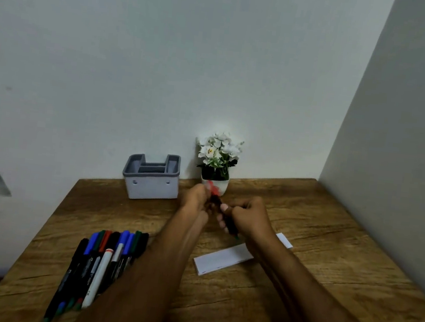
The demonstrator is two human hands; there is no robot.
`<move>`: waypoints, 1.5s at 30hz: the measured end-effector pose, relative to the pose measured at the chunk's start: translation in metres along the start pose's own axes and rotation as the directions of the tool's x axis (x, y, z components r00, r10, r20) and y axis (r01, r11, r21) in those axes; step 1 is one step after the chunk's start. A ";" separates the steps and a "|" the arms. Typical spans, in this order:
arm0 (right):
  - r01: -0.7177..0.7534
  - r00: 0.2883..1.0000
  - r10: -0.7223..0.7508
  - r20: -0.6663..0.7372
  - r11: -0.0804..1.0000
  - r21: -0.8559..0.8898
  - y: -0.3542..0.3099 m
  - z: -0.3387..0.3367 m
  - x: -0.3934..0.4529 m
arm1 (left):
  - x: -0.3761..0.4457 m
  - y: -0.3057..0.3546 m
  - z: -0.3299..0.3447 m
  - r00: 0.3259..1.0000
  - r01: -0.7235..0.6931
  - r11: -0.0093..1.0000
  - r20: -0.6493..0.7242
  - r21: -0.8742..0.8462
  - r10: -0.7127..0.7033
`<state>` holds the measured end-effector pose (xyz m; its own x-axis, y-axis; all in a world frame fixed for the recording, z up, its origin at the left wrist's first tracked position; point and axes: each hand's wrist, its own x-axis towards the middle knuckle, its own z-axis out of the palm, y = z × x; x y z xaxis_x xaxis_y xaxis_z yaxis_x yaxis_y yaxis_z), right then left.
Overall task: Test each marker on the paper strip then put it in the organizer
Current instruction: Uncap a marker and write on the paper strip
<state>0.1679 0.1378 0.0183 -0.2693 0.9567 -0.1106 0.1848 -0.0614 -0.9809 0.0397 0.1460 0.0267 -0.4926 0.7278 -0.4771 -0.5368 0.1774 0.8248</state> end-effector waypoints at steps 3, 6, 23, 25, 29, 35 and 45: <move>-0.086 0.995 0.083 0.053 0.995 0.043 0.007 -0.009 -0.003 | 0.022 0.018 -0.011 0.972 -0.056 0.998 -0.229 0.007 0.056; -0.043 0.999 0.045 -0.019 0.996 0.074 0.015 -0.020 0.001 | 0.036 0.018 -0.016 0.914 -0.178 0.801 -0.206 0.572 0.351; 0.079 0.997 -0.057 -0.059 0.857 0.509 0.024 -0.022 0.002 | 0.008 -0.031 -0.021 0.608 -0.519 -0.007 0.375 0.854 0.700; 0.102 0.995 -0.080 -0.066 0.833 0.544 0.026 -0.020 0.001 | 0.000 -0.038 -0.029 0.578 -0.551 -0.036 0.413 0.834 0.703; 0.194 0.979 -0.141 -0.150 0.876 0.442 0.032 -0.017 -0.010 | -0.022 -0.054 -0.051 0.705 -0.505 -0.085 0.467 0.859 0.534; 0.150 0.981 -0.090 -0.170 0.912 0.381 0.040 -0.003 -0.020 | -0.037 -0.068 -0.076 0.789 -0.474 -0.159 0.498 0.866 0.360; 0.074 0.989 -0.027 -0.143 0.940 0.334 0.041 -0.023 -0.003 | -0.037 -0.080 -0.083 0.813 -0.440 -0.318 0.523 0.840 0.255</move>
<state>0.1978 0.1384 -0.0183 -0.1364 0.9889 -0.0597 -0.1623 -0.0818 -0.9833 0.0445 0.0501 -0.0467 -0.1792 0.9836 -0.0187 0.9627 0.1793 0.2026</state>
